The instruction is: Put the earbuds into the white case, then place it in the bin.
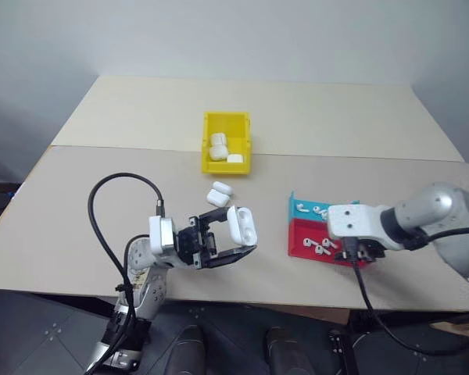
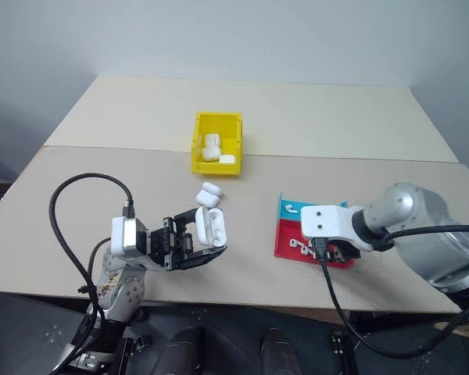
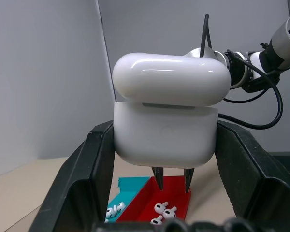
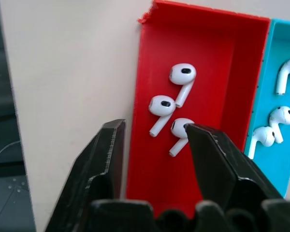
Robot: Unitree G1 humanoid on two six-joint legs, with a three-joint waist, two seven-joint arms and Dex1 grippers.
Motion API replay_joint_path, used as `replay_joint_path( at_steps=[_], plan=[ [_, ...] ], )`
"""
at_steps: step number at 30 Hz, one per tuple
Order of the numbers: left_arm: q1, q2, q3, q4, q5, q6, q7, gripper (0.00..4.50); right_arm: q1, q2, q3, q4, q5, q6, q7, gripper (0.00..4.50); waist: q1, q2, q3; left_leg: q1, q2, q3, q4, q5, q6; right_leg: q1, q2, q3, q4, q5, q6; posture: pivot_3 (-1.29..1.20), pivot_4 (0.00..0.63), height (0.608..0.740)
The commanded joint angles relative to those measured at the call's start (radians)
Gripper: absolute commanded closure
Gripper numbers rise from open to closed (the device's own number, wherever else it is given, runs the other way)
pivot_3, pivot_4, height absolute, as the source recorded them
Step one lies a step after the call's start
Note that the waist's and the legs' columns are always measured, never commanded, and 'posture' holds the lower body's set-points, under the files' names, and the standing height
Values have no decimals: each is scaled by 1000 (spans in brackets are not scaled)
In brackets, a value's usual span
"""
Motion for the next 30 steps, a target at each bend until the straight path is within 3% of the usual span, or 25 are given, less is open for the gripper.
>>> replay_joint_path(
  at_steps=[1, 30],
  plan=[
    [32, 19, 25, -58, -19, 10, -17, 1699, -39, 51, 38, 5, -62, 62, -33, 1965, -2, 0, 0, 0, 0, 0, 0, 0, 0, 0, 0, 0, 0, 0, 0, 0, 150, 740],
    [74, 40, 32, -93, 15, 31, -18, 1699, -73, 135, 77, 57, -69, 221, -30, 1965, 1, 0, 0, 0, 0, -1, 0, 0, 0, 0, 0, -1, 0, 0, 0, 0, 150, 740]
  ],
)
